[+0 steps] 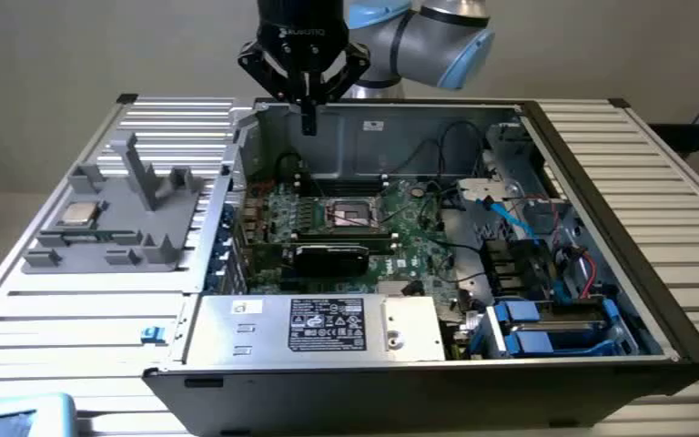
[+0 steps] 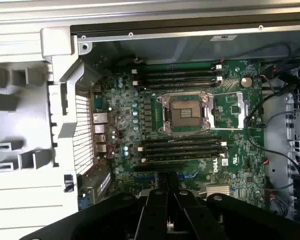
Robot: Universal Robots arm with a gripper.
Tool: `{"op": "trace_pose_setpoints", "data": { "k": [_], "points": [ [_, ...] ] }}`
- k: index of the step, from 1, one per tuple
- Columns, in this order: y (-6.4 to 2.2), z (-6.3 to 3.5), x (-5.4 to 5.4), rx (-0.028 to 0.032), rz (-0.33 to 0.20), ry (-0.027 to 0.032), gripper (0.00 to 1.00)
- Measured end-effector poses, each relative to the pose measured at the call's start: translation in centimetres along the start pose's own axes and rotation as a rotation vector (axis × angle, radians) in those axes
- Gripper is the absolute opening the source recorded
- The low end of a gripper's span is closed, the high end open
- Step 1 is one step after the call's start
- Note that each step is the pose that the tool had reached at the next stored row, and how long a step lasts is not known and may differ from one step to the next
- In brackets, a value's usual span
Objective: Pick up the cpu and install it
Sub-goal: 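Reach for the cpu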
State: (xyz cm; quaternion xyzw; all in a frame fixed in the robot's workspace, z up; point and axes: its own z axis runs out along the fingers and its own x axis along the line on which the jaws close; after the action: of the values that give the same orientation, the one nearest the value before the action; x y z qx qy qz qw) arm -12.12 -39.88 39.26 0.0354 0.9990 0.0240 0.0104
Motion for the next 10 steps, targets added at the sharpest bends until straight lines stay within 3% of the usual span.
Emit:
{"op": "trace_pose_setpoints", "data": {
  "k": [10],
  "points": [
    [0.00, 0.00, 0.00, 0.0000, 0.000, 0.0000, 0.11]
  ]
}}
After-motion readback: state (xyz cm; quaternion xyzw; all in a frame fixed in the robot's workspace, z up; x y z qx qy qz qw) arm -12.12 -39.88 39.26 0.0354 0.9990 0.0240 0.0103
